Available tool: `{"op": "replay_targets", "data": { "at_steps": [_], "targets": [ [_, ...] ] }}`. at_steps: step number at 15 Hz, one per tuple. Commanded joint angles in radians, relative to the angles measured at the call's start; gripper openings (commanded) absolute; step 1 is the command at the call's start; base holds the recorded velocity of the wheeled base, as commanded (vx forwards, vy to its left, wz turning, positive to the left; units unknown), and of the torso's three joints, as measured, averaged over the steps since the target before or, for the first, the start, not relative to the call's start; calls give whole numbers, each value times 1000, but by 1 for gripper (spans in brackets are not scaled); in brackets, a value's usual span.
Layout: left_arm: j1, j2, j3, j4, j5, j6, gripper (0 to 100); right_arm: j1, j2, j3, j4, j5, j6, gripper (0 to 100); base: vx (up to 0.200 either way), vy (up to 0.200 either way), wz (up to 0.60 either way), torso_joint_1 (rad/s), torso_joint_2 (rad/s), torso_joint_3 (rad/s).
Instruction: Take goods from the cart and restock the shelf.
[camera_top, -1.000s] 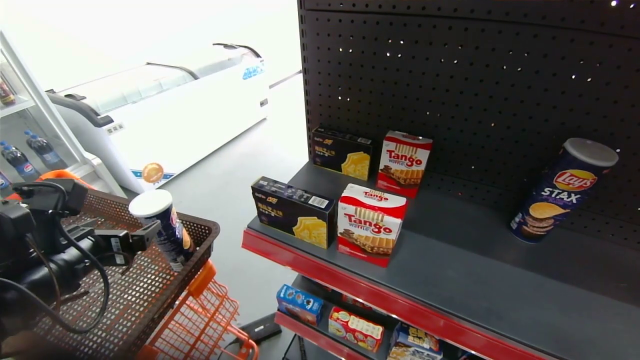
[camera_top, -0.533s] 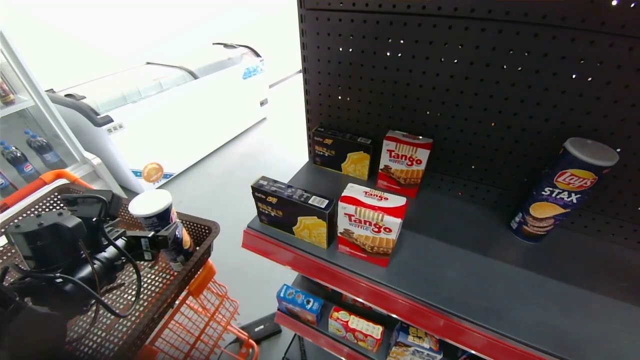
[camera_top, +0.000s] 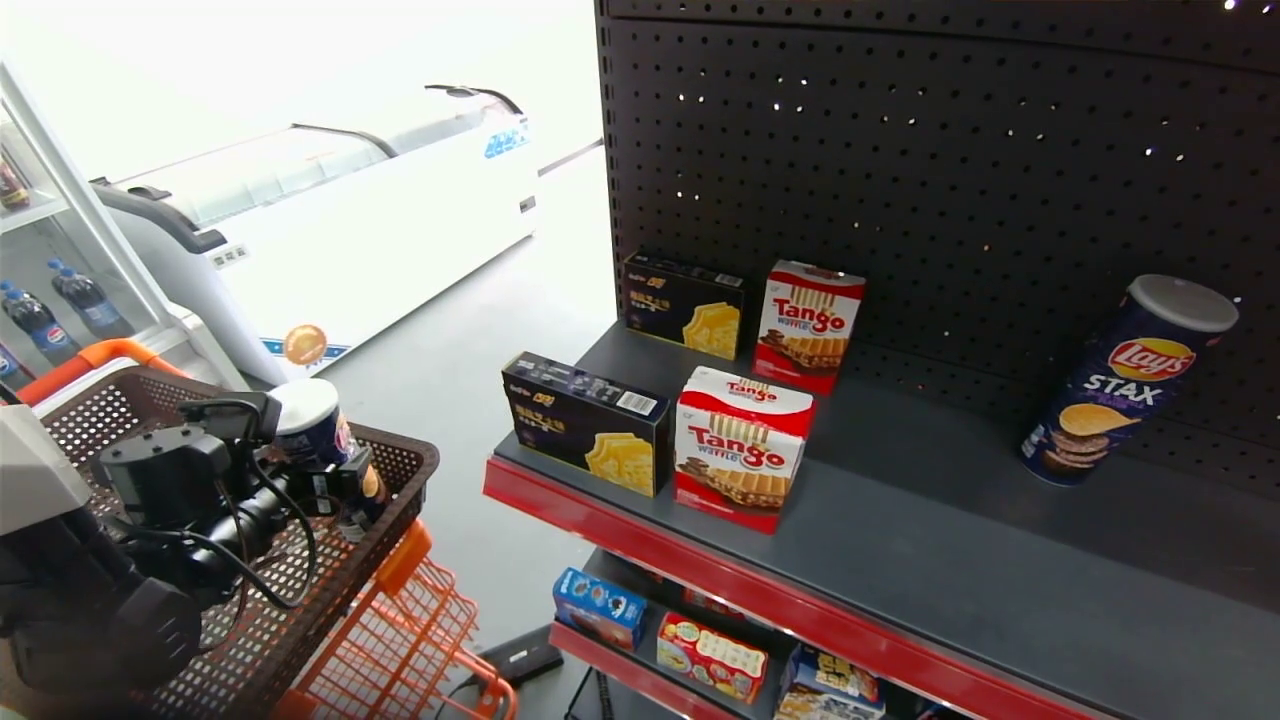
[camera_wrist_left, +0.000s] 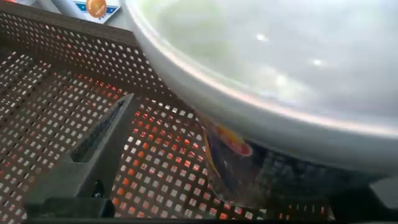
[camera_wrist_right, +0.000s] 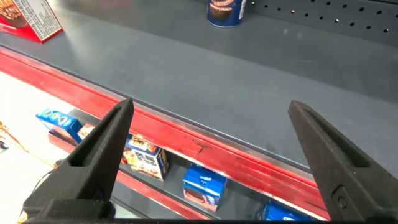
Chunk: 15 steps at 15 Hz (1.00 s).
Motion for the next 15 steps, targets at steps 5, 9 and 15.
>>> {"op": "replay_targets", "data": {
  "at_steps": [5,9,15],
  "targets": [
    [-12,87,-78,-29,0,-8,0,0,0,0,0,-1,0,100,0,0,0,0,0,0],
    [-38,51,-81,-36,0,-4,0,0,0,0,0,1,0,100,0,0,0,0,0,0],
    [-46,-244,-96,150,-55,-8,0,0,1,0,0,-1,0,100,0,0,0,0,0,0]
  ]
}}
